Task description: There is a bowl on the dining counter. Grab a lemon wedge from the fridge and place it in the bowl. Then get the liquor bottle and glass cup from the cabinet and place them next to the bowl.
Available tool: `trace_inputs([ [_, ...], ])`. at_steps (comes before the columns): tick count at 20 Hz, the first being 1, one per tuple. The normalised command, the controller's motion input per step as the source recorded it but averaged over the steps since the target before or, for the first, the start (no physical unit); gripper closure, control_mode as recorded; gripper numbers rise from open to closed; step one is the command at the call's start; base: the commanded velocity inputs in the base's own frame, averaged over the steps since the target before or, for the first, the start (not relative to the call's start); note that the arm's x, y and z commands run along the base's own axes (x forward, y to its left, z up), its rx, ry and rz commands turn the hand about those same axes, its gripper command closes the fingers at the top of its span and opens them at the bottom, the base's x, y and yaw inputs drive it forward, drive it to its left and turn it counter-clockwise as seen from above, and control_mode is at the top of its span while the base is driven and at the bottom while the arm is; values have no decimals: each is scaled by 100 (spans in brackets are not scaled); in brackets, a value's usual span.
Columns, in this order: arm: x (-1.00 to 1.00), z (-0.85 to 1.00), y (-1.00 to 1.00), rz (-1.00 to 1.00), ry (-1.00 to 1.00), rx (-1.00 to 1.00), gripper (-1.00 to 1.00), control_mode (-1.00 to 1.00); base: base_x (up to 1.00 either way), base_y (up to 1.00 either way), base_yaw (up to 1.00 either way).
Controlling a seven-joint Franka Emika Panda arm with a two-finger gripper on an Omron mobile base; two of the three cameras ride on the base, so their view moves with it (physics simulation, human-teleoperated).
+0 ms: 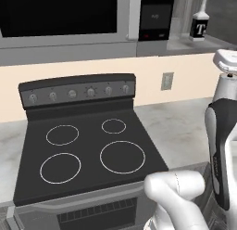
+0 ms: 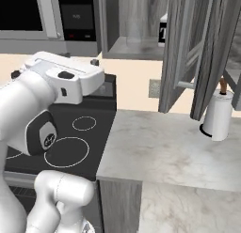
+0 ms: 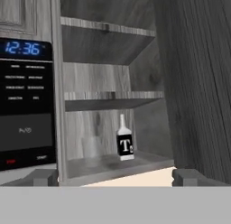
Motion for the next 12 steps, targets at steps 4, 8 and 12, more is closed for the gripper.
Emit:
trace_inputs([
  [4,16,23,-27,0,-8,0,-100,-100,0,0,0],
  [8,27,22,-18,0,-6,0,-100,-100,0,0,0],
  [12,25,0,-1,0,0,0,-100,-100,0,0,0],
])
